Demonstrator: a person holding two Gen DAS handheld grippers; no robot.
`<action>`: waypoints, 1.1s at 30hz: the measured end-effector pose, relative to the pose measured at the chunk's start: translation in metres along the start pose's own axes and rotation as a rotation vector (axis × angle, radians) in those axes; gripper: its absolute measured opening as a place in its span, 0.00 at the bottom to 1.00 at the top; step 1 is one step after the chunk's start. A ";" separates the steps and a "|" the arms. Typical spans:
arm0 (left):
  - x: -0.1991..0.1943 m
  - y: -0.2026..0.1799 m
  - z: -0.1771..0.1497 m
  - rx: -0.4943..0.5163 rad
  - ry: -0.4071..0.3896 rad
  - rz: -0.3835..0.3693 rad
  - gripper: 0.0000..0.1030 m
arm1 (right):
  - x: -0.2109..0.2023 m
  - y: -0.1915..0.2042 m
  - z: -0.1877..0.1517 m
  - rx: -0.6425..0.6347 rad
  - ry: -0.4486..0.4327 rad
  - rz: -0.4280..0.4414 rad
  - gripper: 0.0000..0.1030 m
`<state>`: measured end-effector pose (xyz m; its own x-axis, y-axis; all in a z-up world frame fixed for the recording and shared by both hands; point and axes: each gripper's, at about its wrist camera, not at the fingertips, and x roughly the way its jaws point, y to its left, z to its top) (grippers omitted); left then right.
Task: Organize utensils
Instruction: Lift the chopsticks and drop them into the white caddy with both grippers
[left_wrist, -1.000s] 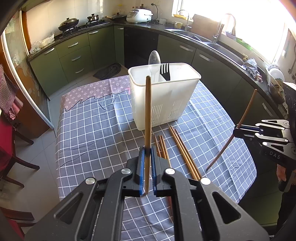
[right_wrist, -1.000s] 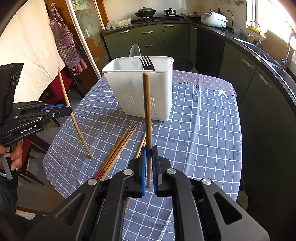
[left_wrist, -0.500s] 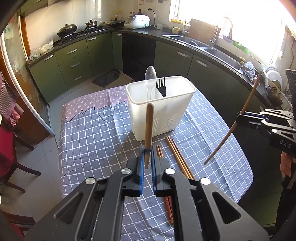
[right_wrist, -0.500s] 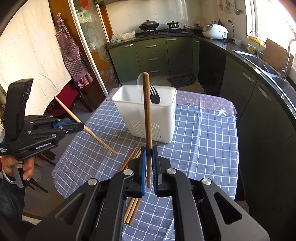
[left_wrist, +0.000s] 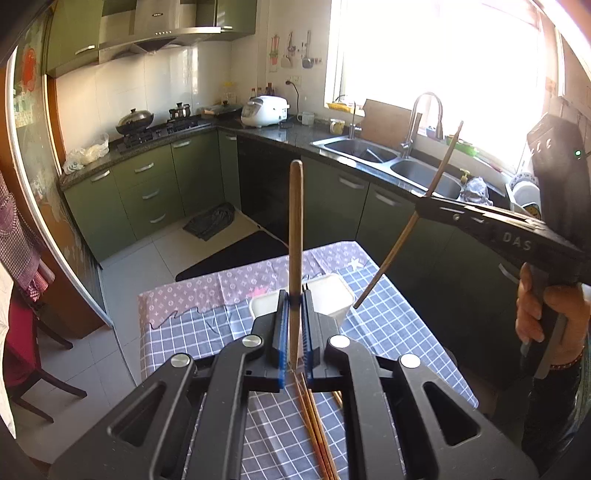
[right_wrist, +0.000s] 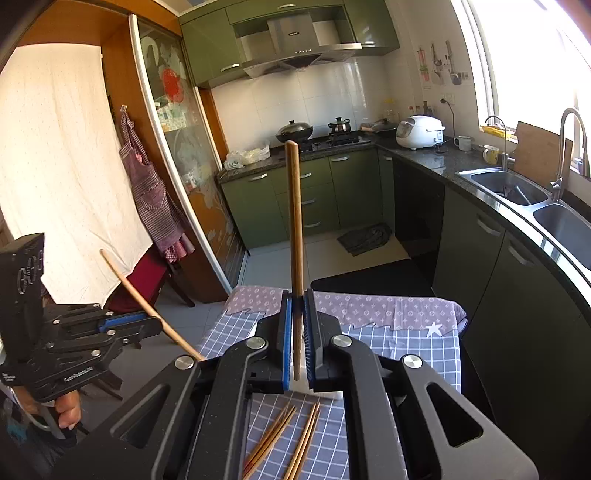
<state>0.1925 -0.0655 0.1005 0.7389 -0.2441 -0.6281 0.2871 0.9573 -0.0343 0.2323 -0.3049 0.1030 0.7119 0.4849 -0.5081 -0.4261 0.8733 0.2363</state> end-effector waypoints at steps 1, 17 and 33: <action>-0.001 0.000 0.006 -0.004 -0.015 0.002 0.07 | 0.006 -0.002 0.006 0.003 -0.008 -0.016 0.07; 0.098 0.012 0.016 -0.064 0.038 0.082 0.07 | 0.120 -0.020 -0.031 -0.027 0.162 -0.097 0.07; 0.102 0.022 -0.001 -0.071 0.086 0.075 0.32 | 0.089 -0.018 -0.047 -0.020 0.137 -0.049 0.09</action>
<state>0.2731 -0.0695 0.0350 0.7011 -0.1602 -0.6949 0.1872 0.9816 -0.0375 0.2775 -0.2794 0.0147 0.6499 0.4289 -0.6274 -0.4041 0.8942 0.1927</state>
